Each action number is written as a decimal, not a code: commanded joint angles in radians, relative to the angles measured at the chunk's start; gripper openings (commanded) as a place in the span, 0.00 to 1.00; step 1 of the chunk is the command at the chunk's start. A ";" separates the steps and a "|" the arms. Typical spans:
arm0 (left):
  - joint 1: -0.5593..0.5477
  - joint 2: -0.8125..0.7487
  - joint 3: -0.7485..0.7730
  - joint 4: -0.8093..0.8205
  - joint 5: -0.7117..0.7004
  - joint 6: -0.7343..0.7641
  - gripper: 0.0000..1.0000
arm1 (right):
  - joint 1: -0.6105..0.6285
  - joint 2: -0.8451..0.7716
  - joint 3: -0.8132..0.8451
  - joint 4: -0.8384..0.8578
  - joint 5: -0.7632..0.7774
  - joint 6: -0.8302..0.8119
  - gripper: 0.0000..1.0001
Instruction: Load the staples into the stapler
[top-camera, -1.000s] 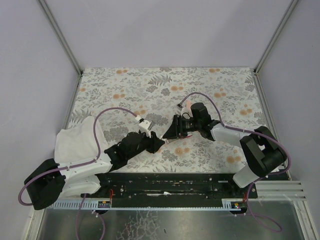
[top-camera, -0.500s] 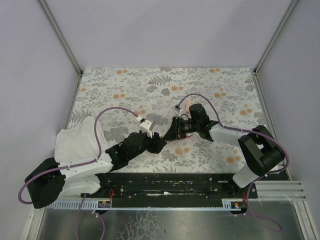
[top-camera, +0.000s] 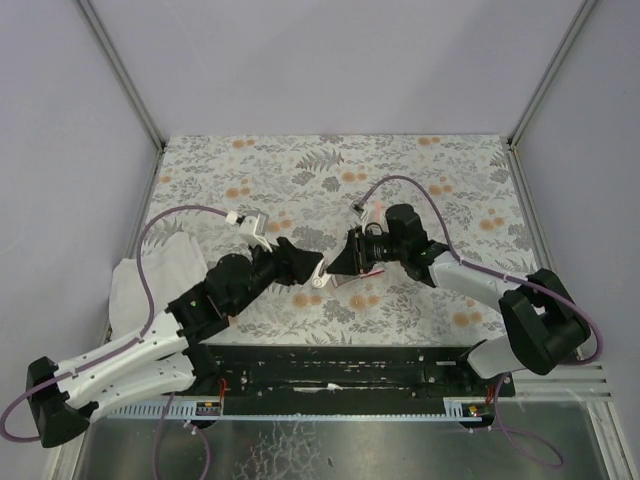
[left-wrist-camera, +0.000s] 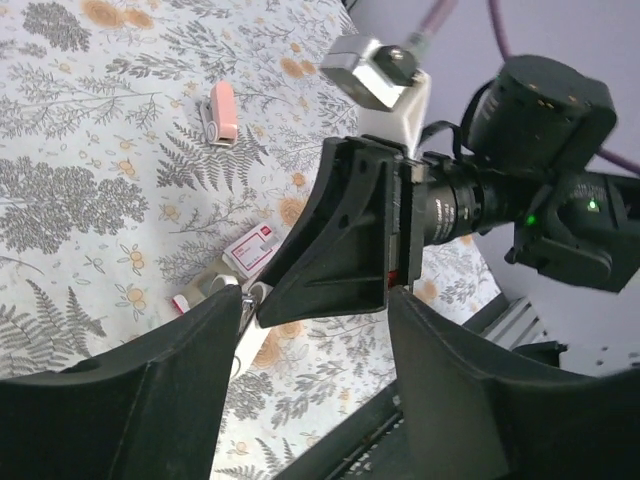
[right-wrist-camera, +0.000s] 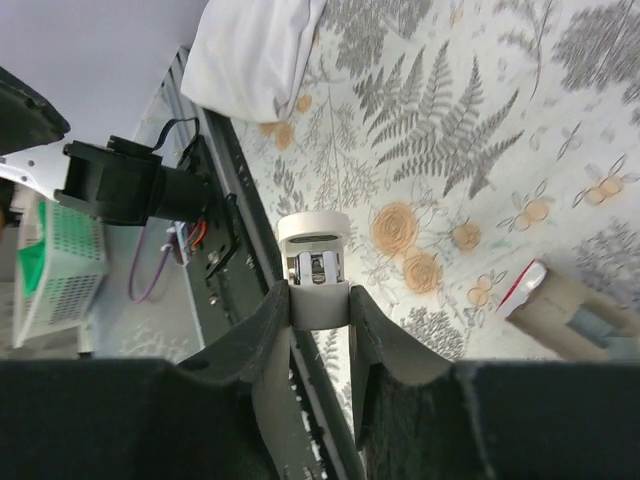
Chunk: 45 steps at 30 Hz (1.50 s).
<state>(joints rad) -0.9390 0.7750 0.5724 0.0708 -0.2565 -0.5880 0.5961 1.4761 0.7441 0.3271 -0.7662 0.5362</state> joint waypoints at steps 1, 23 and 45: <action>0.034 0.034 0.113 -0.266 -0.002 -0.175 0.57 | 0.009 -0.115 -0.018 0.052 0.075 -0.163 0.00; 0.165 0.395 0.198 -0.122 0.290 -0.229 0.51 | 0.061 -0.207 0.110 -0.363 0.286 -0.495 0.00; 0.177 0.522 0.183 -0.080 0.325 -0.226 0.32 | 0.121 -0.154 0.190 -0.474 0.365 -0.574 0.00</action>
<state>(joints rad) -0.7666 1.2785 0.7387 -0.0376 0.0650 -0.8227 0.7025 1.3251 0.8688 -0.1482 -0.4263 -0.0093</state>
